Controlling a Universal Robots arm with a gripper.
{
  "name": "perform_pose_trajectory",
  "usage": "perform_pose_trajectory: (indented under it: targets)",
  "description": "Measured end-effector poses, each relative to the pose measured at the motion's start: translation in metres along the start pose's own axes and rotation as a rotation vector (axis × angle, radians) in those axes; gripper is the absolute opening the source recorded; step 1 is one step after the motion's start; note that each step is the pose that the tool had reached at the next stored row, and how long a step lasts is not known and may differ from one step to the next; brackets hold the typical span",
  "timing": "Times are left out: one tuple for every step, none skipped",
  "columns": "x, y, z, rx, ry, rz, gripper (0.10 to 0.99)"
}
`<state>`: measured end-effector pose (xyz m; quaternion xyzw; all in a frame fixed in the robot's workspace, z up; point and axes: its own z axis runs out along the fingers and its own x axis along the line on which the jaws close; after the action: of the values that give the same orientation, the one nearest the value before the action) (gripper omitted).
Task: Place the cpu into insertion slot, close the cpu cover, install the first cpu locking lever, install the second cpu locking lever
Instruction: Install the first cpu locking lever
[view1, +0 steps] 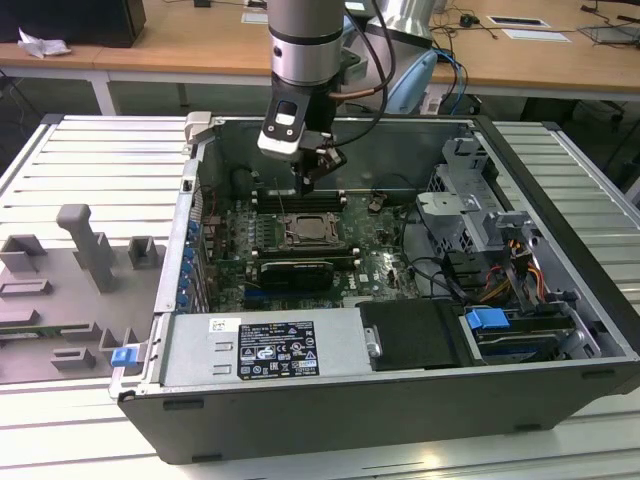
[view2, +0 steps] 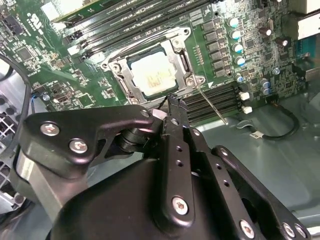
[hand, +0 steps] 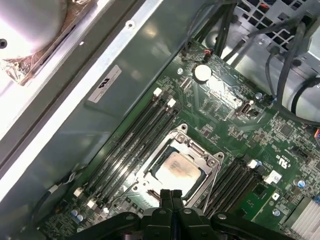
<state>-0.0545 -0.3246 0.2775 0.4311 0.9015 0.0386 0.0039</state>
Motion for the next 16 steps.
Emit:
perform_pose_trajectory:
  targets:
    - [0.0000, 0.0000, 0.0000, 0.000, 0.0006, -0.010, 0.106]
    - [0.0000, 0.0000, 0.0000, 0.000, 0.0012, -0.017, 0.106]
    - [0.0000, 0.0000, 0.0000, 0.001, 0.0016, -0.022, 0.106]
    - [0.0000, 0.0000, 0.0000, 0.001, 0.0022, -0.031, 0.106]
    - [0.0000, 0.0000, 0.0000, 0.001, 0.0026, -0.036, 0.106]
    - [0.0000, 0.0000, 0.0000, 0.001, 0.0029, -0.040, 0.106]
    - [0.0000, 0.0000, 0.0000, 0.001, 0.0038, -0.052, 0.106]
    - [0.0000, 0.0000, 0.0000, 0.002, 0.0045, -0.061, 0.106]
    - [0.0000, 0.0000, 0.0000, 0.002, 0.0052, -0.071, 0.106]
    - [0.0000, 0.0000, 0.0000, 0.002, 0.0063, -0.086, 0.106]
    - [0.0000, 0.0000, 0.0000, 0.003, 0.0073, -0.100, 0.106]
    - [0.0000, 0.0000, 0.0000, 0.003, 0.0084, -0.115, 0.106]
    - [0.0000, 0.0000, 0.0000, 0.003, 0.0095, -0.130, 0.106]
    - [0.0000, 0.0000, 0.0000, 0.004, 0.0124, -0.170, 0.106]
    - [0.0000, 0.0000, 0.0000, 0.005, 0.0135, -0.184, 0.106]
    - [0.0000, 0.0000, 0.0000, 0.005, 0.0144, -0.198, 0.106]
